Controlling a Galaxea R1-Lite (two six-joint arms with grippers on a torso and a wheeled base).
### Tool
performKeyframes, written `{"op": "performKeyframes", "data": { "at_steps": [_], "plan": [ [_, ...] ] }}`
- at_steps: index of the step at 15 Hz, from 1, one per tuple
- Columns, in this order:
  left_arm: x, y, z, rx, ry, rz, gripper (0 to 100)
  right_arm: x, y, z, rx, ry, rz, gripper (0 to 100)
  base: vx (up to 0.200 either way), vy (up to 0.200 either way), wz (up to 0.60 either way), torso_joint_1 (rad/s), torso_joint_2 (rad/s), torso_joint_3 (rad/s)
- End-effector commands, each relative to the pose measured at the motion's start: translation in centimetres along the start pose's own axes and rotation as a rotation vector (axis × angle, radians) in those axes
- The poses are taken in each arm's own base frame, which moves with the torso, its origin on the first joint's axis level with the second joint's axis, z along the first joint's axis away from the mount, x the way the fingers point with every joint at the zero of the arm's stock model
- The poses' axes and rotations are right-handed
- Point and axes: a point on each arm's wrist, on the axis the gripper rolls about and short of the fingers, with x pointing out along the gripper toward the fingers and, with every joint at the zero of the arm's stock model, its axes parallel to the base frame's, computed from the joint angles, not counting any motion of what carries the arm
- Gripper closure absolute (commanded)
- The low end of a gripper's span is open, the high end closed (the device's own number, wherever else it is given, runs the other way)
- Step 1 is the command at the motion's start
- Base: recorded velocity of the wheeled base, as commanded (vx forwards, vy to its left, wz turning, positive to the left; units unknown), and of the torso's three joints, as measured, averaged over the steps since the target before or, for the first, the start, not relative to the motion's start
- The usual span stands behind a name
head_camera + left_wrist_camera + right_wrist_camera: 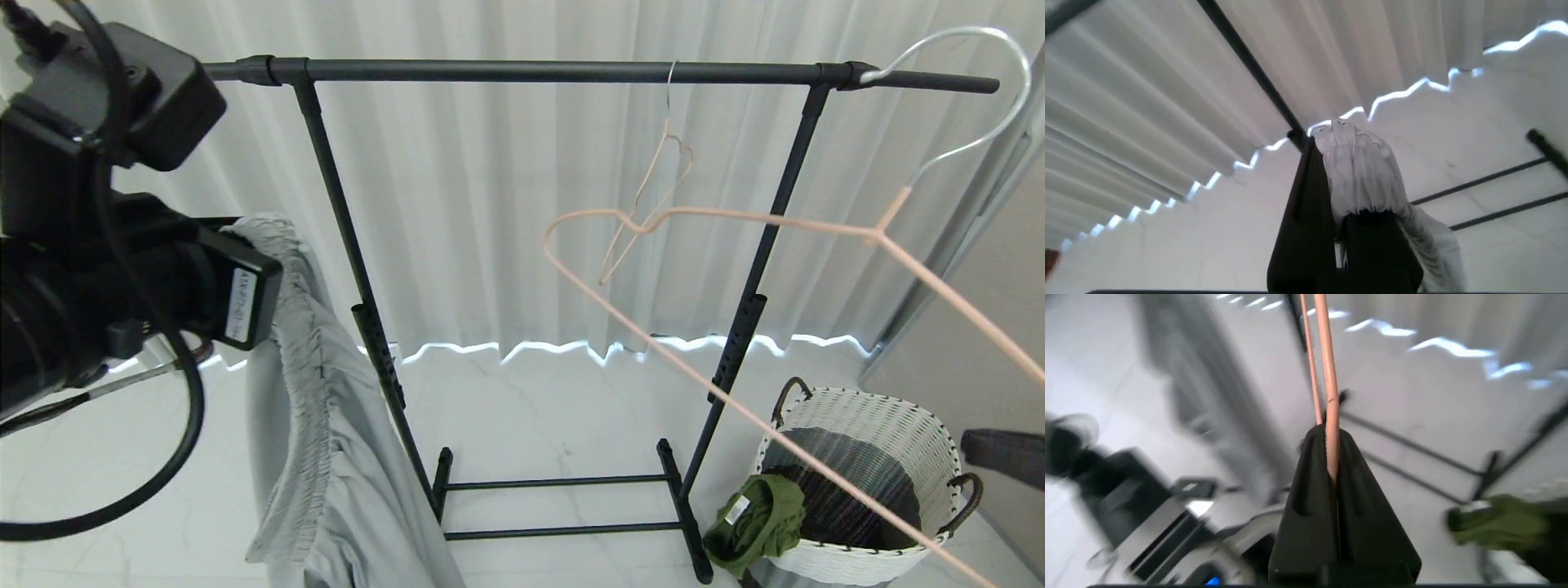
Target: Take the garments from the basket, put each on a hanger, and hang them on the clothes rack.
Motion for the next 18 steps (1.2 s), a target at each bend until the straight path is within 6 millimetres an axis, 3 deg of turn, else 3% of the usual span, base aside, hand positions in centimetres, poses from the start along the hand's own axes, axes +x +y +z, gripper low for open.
{"op": "performKeyframes", "data": {
  "at_steps": [1,6,10,18],
  "plan": [
    [4.3,-2.3,0.9,-0.061,0.061,-0.004,100,0.1,1.1,-1.3,0.009,0.078,0.138,100,0.0,0.0,0.0,0.0,0.0,0.0],
    [6.7,-3.6,2.4,-0.139,0.058,-0.01,100,0.4,2.2,-2.1,0.031,0.167,0.282,100,0.0,0.0,0.0,0.0,0.0,0.0],
    [5.5,-4.9,3.0,-0.144,0.03,-0.067,100,1.4,1.8,-3.7,0.018,0.229,0.231,100,0.0,0.0,0.0,0.0,0.0,0.0],
    [5.4,-5.1,2.9,-0.132,0.033,-0.067,100,3.5,1.2,-2.8,0.025,0.16,0.117,100,0.0,0.0,0.0,0.0,0.0,0.0]
  ]
}}
